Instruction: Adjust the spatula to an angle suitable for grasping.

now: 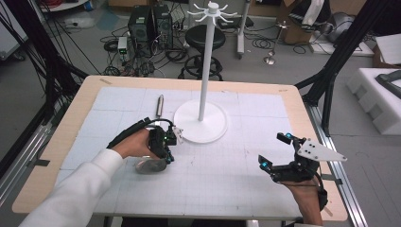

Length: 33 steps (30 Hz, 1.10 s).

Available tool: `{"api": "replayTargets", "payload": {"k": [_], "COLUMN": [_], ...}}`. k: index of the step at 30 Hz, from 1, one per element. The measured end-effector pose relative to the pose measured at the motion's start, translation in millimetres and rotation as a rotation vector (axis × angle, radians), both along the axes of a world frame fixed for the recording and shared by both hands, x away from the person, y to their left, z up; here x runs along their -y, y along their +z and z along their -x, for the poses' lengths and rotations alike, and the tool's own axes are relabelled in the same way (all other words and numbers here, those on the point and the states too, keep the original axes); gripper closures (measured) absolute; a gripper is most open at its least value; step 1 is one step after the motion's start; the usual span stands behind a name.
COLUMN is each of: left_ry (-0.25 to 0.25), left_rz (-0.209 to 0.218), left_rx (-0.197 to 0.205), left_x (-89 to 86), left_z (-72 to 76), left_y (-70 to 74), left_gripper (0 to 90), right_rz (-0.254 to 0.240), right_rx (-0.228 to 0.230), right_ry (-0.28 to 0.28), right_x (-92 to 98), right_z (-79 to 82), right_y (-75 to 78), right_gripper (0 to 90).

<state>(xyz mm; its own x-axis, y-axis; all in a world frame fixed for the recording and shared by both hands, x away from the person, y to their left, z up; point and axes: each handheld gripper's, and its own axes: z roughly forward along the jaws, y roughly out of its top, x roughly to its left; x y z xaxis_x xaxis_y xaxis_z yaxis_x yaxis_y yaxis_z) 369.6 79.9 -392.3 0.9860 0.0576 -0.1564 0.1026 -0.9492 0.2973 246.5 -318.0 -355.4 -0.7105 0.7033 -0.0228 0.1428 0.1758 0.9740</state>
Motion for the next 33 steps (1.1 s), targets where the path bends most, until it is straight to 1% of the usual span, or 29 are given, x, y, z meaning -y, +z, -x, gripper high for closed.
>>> {"api": "replayTargets", "payload": {"k": [4,5,6,9,15,16,17,18,19,20,21,22,23,25,27,28,29,32,33], "left_ry": [-0.006,-0.001,0.011,0.012,0.029,0.025,0.034,0.032,0.04,0.035,0.045,0.034,0.041,0.036,0.042,0.057,0.06,0.058,0.068], "left_rz": [0.006,0.001,0.008,0.011,0.001,-0.005,-0.007,-0.005,-0.001,-0.005,0.001,-0.009,-0.002,-0.007,-0.006,0.004,0.005,-0.006,-0.006], "left_rx": [-0.004,-0.001,-0.005,-0.003,0.001,0.002,0.002,0.005,-0.002,0.004,0.003,0.008,0.005,0.009,0.012,0.006,0.006,0.016,0.009], "left_x": [-6.3,-8.5,-11.0,-18.3,-30.7,-32.7,-34.8,-37.1,-38.8,-41.4,-43.1,-44.9,-46.4,-49.4,-52.2,-53.5,-54.9,-59.7,-61.4], "left_z": [1.4,2.1,3.3,4.3,5.9,5.8,6.3,6.1,6.5,6.0,6.9,6.3,7.0,6.4,7.0,8.2,8.4,8.3,9.3], "left_y": [-0.6,-1.3,-2.5,-2.1,-0.5,-0.5,-0.5,-0.5,-0.6,0.0,-0.3,0.4,0.0,0.6,1.3,0.9,1.1,1.9,1.5], "left_gripper": [90.0,90.0,90.0,90.0,90.0,90.0,90.0,90.0,90.0,90.0,90.0,90.0,90.0,90.0,90.0,90.0,90.0,90.0,90.0], "right_rz": [-0.001,-0.001,0.0,-0.001,0.004,0.003,0.004,0.003,0.005,0.004,0.005,0.005,0.005,0.008,0.011,0.01,0.011,0.009,0.009], "right_rx": [-0.003,0.001,0.002,0.0,-0.003,-0.004,-0.004,-0.004,-0.005,-0.005,-0.004,-0.004,-0.004,-0.005,-0.003,-0.006,-0.006,-0.008,-0.007], "right_ry": [-0.002,-0.002,-0.002,-0.004,-0.005,-0.005,-0.005,-0.005,-0.006,-0.006,-0.007,-0.007,-0.005,-0.007,-0.004,-0.004,-0.004,-0.008,-0.009], "right_x": [1.0,1.3,1.5,1.9,1.5,1.4,1.2,1.0,0.9,0.9,0.8,0.9,0.8,0.6,0.5,0.3,0.3,0.5,0.5], "right_z": [0.6,0.6,0.7,0.8,0.6,0.6,0.6,0.5,0.6,0.6,0.7,0.7,0.7,0.8,0.5,0.7,0.6,0.7,0.7], "right_y": [0.0,0.2,0.3,0.4,-0.4,-0.5,-0.7,-0.7,-0.7,-0.7,-0.5,-0.5,-0.5,-0.5,-0.7,-0.8,-1.0,-1.1,-1.0], "right_gripper": [0.2,0.2,0.2,0.2,0.2,0.2,0.2,0.2,0.2,0.2,0.2,0.2,0.2,0.2,0.2,0.2,0.2,0.2,0.2]}}
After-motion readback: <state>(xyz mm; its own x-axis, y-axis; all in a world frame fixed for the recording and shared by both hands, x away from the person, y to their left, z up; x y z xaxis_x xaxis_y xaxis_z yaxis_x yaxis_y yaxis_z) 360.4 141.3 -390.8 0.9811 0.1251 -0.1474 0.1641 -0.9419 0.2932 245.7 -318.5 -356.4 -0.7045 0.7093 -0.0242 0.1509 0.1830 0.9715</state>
